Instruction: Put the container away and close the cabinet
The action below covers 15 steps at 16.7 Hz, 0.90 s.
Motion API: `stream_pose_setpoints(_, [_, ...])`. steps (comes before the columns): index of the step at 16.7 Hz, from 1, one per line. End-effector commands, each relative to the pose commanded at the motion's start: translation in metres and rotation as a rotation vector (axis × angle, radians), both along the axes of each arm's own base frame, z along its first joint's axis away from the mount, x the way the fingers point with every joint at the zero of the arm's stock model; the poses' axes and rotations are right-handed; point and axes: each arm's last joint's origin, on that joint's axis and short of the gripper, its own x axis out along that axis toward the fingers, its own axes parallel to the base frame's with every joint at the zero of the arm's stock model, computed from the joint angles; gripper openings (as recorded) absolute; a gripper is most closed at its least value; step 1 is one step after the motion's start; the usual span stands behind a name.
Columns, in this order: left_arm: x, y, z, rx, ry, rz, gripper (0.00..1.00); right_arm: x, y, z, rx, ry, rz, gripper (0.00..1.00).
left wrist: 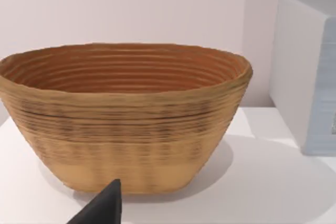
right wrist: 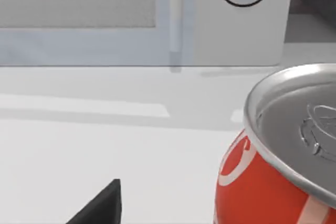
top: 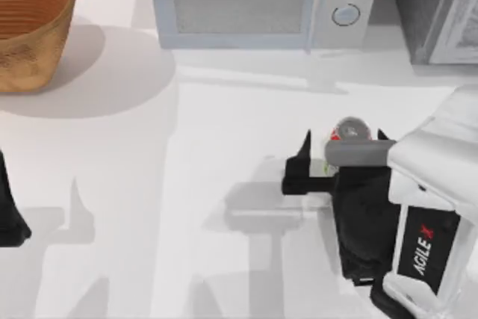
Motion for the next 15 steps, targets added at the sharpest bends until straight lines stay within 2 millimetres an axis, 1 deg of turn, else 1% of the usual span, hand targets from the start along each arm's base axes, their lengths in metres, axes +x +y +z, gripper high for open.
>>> stream_pose_setpoints(4, [0.0,0.0,0.0,0.0,0.0,0.0,1.0,0.0017,-0.0002,-0.0002,0.0,0.0,0.0,1.0])
stream_pose_setpoints(15, [0.0,0.0,0.0,0.0,0.0,0.0,1.0,0.0017,-0.0002,-0.0002,0.0,0.0,0.0,0.17])
